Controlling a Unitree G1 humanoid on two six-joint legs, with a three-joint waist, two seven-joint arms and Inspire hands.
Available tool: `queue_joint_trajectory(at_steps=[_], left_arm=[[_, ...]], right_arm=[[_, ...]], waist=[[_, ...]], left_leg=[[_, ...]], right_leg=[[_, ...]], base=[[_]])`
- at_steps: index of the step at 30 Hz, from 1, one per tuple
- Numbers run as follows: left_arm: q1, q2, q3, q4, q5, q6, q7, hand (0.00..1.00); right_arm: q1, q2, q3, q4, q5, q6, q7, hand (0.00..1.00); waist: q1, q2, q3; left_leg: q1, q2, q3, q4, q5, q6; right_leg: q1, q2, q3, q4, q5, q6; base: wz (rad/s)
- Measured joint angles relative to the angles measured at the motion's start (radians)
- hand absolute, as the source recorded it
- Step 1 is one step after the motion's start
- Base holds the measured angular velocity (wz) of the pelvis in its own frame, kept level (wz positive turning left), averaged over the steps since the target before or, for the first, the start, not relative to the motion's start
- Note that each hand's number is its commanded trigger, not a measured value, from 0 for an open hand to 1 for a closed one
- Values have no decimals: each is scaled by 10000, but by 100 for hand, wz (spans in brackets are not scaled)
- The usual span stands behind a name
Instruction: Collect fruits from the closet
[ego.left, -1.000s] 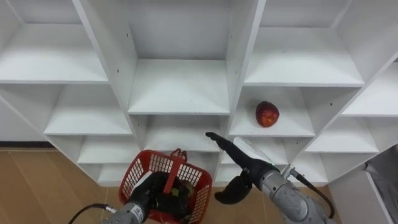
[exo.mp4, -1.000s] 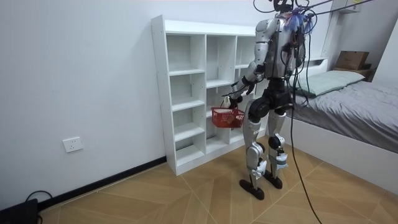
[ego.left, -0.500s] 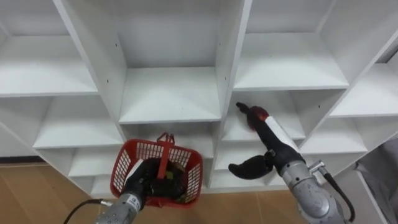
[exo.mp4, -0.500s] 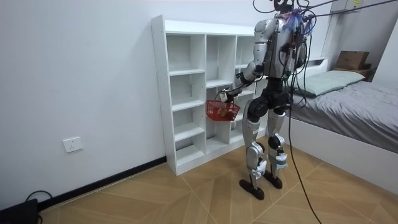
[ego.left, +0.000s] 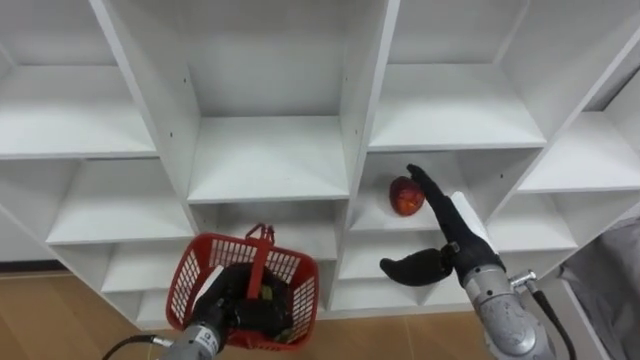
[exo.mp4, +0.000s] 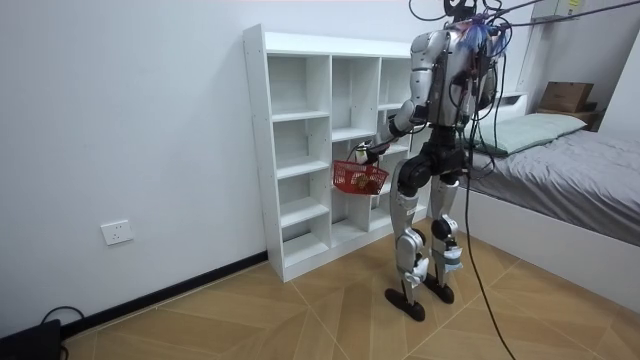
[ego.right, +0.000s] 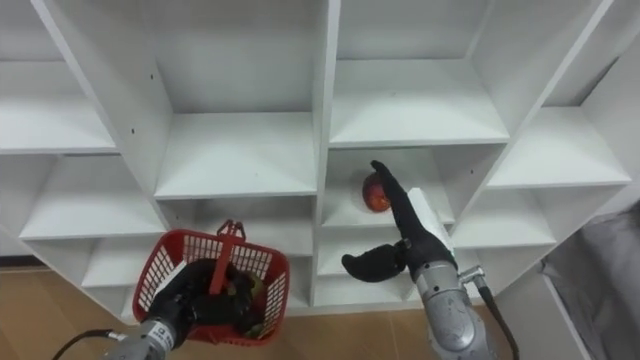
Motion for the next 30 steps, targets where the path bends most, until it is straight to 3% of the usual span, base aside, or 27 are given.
queue_joint_trajectory(at_steps=[16,23,27,30], left_arm=[[54,36,266,-364,-8,0,-86,100],[411,36,405,-358,21,48,-219,100],[592,38,583,-359,22,72,-372,100],[608,134,611,-358,23,89,-370,100]], right_arm=[[42,-24,-324,592,359,-81,-317,0],[221,-50,-694,1188,778,-79,-498,0],[221,-49,-1054,1214,777,-78,-482,0],[111,-70,-1203,1590,962,-75,-483,0]], waist=[[10,61,36],[-6,119,69],[-13,21,77],[-1,-150,27]], left_leg=[[1,22,-20,40,-56,-3],[252,6,-100,72,-137,-8],[246,-31,-216,169,-161,20],[184,-55,-380,241,-162,20]], right_leg=[[23,2,-64,19,0,0],[316,-25,-201,18,-38,29],[408,-60,-320,5,-70,47],[452,-95,-511,-2,-119,38]], base=[[0],[1],[9],[17]])
